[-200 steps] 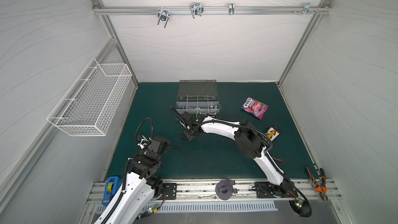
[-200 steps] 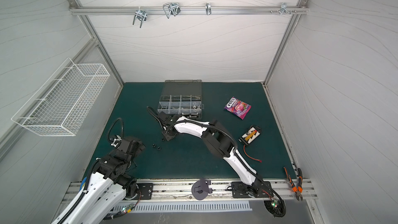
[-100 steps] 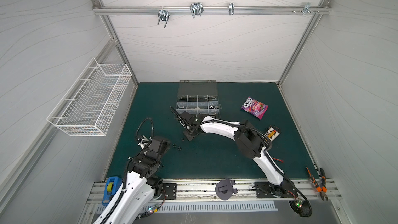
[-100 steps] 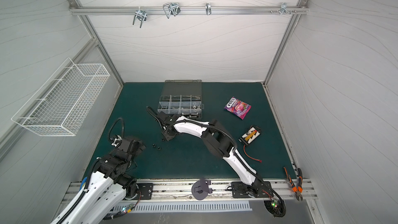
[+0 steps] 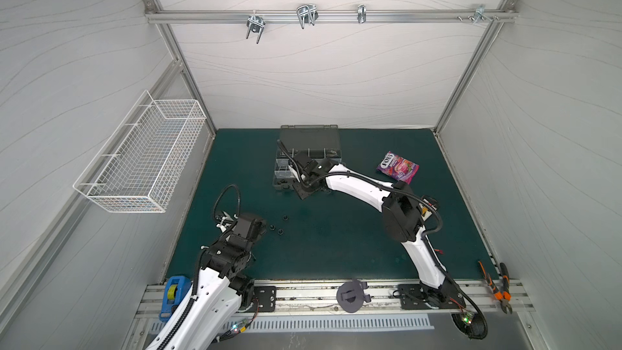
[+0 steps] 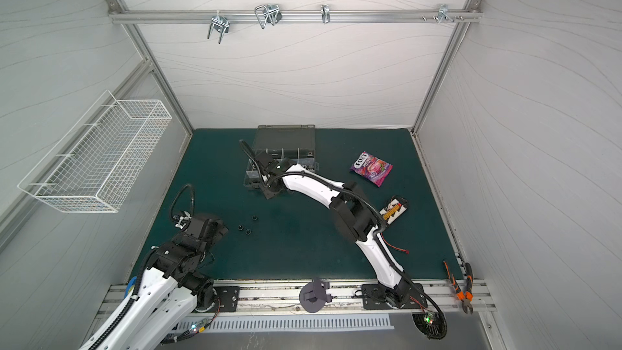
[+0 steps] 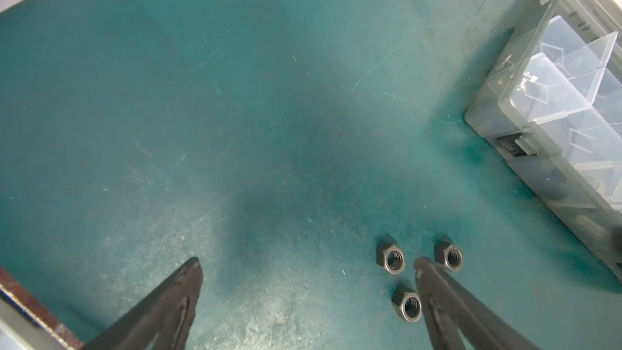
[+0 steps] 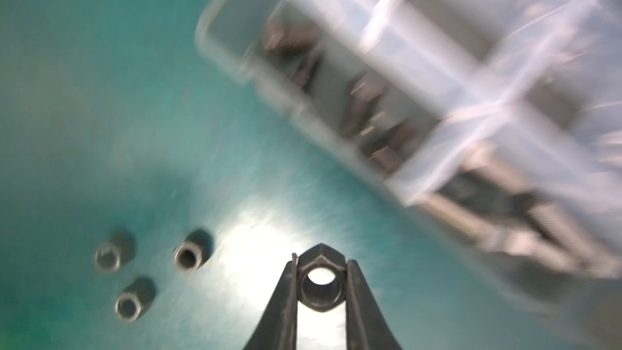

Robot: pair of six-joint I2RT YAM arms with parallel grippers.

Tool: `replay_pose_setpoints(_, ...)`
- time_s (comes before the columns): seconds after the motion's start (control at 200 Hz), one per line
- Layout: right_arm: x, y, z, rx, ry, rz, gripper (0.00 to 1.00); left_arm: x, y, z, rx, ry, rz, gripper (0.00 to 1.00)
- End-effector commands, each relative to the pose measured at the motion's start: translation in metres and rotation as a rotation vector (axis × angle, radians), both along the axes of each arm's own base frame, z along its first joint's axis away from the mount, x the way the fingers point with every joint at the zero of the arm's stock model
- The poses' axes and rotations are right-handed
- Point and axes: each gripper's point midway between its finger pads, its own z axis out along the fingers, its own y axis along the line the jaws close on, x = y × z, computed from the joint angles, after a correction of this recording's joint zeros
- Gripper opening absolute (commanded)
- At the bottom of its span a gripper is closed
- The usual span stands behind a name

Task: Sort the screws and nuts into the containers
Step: 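Carry the dark nut with the right gripper into the organizer and release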

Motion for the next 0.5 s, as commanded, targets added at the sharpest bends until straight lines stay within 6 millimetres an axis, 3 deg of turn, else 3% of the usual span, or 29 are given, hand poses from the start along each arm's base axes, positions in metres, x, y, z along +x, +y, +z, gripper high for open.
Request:
replay_pose_setpoints(0.0, 0.029, -0.020, 0.034, 0.017, -0.056, -0.050, 0.04, 0.006, -0.001, 0.005, -0.006, -0.033, 0.002, 0.99)
replay_pose_setpoints(0.28, 0.083, -0.038, 0.036, 0.062, -0.073, -0.152, 0.05, 0.009, -0.003, 0.008, -0.013, -0.037, -0.006, 0.99)
replay_pose_setpoints(0.495, 0.109, -0.044, 0.021, 0.090, -0.069, -0.195, 0.07, 0.011, -0.006, 0.008, -0.019, -0.034, -0.017, 0.99)
